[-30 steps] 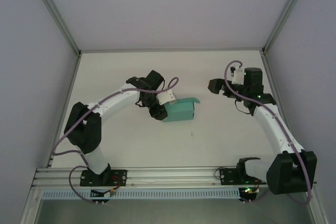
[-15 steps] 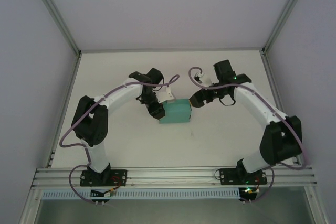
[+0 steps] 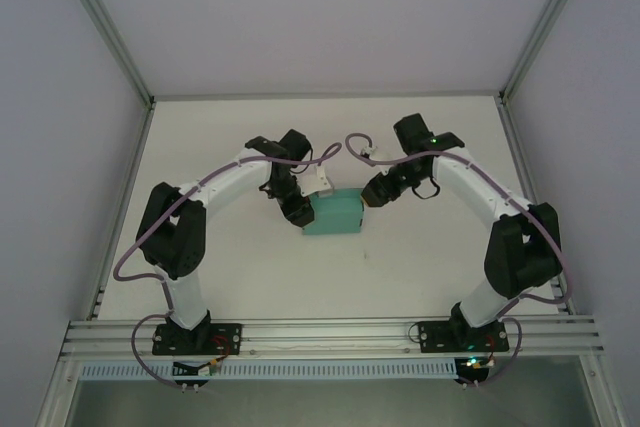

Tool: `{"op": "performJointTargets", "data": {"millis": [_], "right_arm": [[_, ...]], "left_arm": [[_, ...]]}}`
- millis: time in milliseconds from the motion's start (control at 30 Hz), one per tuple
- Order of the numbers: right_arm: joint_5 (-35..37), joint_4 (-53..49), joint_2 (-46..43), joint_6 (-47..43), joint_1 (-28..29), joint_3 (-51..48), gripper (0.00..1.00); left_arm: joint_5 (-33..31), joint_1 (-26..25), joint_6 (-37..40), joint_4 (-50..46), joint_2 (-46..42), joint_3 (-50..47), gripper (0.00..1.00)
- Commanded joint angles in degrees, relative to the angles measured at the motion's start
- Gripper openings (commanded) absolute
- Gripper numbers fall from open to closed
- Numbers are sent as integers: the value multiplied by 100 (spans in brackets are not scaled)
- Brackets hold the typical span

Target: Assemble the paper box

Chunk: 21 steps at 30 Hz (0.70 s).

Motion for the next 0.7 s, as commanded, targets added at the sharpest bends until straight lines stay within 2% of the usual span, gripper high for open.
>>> {"op": "performJointTargets", "data": {"millis": [0, 100, 300, 533, 667], "right_arm": [[-94, -126, 156, -123, 60, 189, 40], [9, -119, 236, -42, 68, 272, 32], [361, -46, 346, 136, 74, 311, 31], [70, 13, 346, 241, 135, 293, 10], [57, 374, 312, 1084, 320, 129, 0]], "left_arm": [[6, 20, -31, 63, -59, 4, 38], [5, 16, -34, 87, -97, -27, 38], [4, 16, -42, 128, -149, -66, 38], [-48, 14, -116, 203, -154, -75, 37], [-50, 17, -264, 424, -157, -135, 37]]}}
